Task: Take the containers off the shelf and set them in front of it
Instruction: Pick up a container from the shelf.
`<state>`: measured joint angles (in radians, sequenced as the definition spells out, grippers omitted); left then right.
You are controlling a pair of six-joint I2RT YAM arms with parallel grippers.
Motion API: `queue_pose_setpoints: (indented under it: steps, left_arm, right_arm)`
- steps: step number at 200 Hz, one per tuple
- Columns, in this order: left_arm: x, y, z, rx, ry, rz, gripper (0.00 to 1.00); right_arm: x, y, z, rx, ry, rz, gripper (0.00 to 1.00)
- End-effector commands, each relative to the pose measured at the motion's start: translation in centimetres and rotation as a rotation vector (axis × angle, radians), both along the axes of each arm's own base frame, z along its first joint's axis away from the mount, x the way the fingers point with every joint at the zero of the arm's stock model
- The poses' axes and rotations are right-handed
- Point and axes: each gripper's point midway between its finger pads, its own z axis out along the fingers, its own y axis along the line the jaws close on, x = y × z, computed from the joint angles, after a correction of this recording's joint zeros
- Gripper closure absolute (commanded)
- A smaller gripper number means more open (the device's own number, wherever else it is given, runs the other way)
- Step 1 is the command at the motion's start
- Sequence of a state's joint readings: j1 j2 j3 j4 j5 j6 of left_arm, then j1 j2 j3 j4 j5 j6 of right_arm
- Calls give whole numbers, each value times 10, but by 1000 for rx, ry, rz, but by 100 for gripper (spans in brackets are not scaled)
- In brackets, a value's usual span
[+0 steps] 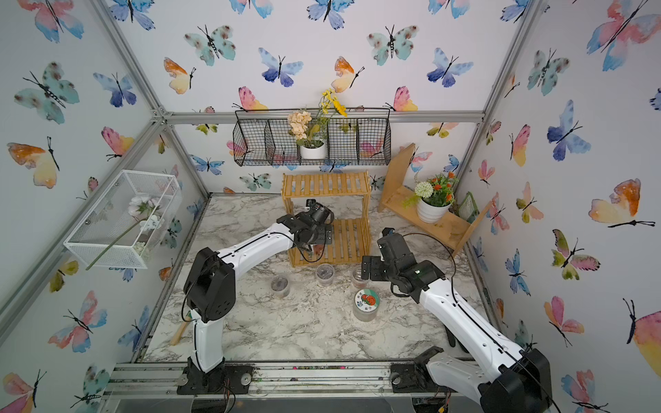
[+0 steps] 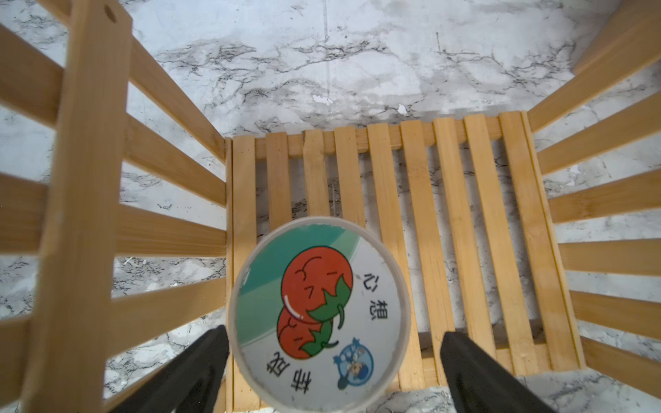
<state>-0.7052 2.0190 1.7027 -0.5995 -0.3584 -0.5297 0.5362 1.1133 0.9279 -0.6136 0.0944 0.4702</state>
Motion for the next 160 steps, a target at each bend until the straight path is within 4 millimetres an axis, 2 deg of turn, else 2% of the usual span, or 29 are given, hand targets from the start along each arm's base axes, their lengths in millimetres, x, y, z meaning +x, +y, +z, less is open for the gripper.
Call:
queue_pose_setpoints:
  steps: [1, 63, 134, 160]
  left_arm:
    - [2, 7, -9, 43, 1, 60, 1]
    - [11, 3, -22, 35, 1, 95, 1]
    - [16, 7, -36, 53, 7, 128, 0]
    - [17, 9, -38, 56, 8, 130, 8]
  right_arm:
    - [3, 3, 7, 20, -15, 24, 2]
    - [6, -1, 6, 17, -12, 30, 2]
    - [7, -7, 5, 12, -10, 31, 2]
    - [6, -9, 5, 14, -11, 29, 2]
